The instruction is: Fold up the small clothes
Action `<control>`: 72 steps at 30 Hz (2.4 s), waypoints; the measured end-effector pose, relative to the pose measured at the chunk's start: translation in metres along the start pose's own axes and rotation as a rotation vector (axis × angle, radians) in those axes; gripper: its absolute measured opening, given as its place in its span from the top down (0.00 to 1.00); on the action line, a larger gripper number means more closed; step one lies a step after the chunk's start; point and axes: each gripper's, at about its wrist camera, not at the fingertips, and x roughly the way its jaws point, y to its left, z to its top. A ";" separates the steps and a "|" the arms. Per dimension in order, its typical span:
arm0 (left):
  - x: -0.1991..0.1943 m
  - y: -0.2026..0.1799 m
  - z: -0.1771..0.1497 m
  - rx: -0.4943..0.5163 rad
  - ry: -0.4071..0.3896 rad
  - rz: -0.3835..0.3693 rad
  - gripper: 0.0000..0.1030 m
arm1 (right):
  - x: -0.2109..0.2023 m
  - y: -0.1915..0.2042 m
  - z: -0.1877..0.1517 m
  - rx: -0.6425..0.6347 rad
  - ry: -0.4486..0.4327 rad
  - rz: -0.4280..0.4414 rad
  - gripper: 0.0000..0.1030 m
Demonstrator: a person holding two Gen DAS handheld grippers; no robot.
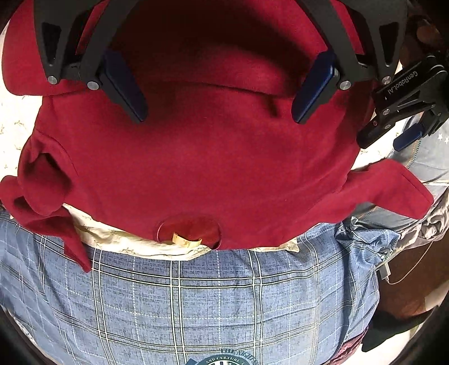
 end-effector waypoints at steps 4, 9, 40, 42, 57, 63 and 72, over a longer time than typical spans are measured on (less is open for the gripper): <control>0.000 0.001 0.000 -0.004 0.003 -0.003 0.13 | 0.001 0.000 0.001 0.003 0.005 -0.009 0.00; 0.000 0.000 0.000 -0.004 0.002 -0.003 0.13 | 0.005 -0.002 0.002 0.010 0.011 -0.021 0.00; 0.000 0.002 0.003 -0.018 -0.007 -0.014 0.13 | -0.007 0.000 0.006 0.057 -0.018 -0.011 0.00; 0.000 0.002 0.003 -0.017 -0.009 -0.013 0.13 | -0.009 0.003 0.007 0.049 -0.018 -0.006 0.00; -0.001 0.004 0.003 -0.023 -0.013 -0.015 0.13 | -0.012 0.008 0.009 0.035 -0.024 -0.033 0.00; 0.000 0.003 0.003 -0.020 -0.009 -0.011 0.13 | -0.008 0.008 0.008 0.033 -0.010 -0.029 0.00; 0.002 0.004 0.003 -0.023 -0.007 -0.009 0.13 | -0.005 0.010 0.007 0.027 -0.002 -0.034 0.00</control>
